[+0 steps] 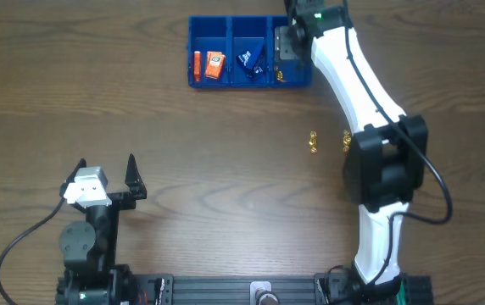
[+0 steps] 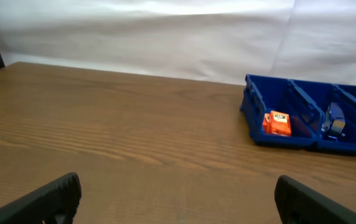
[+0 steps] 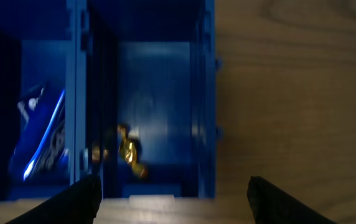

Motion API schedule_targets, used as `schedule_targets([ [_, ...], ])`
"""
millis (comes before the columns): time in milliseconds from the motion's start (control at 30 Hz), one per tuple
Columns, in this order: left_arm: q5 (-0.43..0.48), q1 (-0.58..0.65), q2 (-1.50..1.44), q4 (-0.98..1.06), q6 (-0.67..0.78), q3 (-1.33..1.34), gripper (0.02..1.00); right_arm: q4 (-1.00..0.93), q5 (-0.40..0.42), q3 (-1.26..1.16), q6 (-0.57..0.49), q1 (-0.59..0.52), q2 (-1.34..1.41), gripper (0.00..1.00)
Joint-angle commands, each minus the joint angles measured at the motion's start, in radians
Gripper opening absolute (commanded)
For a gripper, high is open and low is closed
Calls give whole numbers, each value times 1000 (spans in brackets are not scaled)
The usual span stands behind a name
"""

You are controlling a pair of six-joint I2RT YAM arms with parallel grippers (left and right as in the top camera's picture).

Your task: Sort Candies Into Trays

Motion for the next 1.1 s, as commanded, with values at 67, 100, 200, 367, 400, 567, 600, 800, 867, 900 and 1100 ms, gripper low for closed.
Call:
schedule_targets([
  [67,-5,0,-6,-35,0,-20,998,71,-55,-547,20,2,-380,785],
  [100,-5,0,-6,-35,0,-20,996,87,-68,-613,32,2,-391,787],
  [200,-5,0,-6,-35,0,-20,998,180,-130,-813,47,2,-371,783],
  [367,-5,0,-6,-35,0,-20,998,201,-133,-845,66,3,-301,776],
  [400,-5,0,-6,-35,0,-20,998,208,-133,-845,66,3,-286,774],
  [567,-5,0,-6,-35,0,-20,998,242,-132,-845,69,2,-271,750],
  [600,-5,0,-6,-35,0,-20,998,249,-132,-845,69,0,-271,748],
  [800,-5,0,-6,-35,0,-20,998,257,-129,-845,69,-5,-271,632],
  [867,-5,0,-6,-35,0,-20,998,257,-129,-845,69,-5,-271,507],
  [900,-5,0,-6,-35,0,-20,998,257,-129,-845,69,-5,-271,452],
  [1100,-5,0,-6,-35,0,-20,996,272,-129,-868,69,-5,-271,286],
])
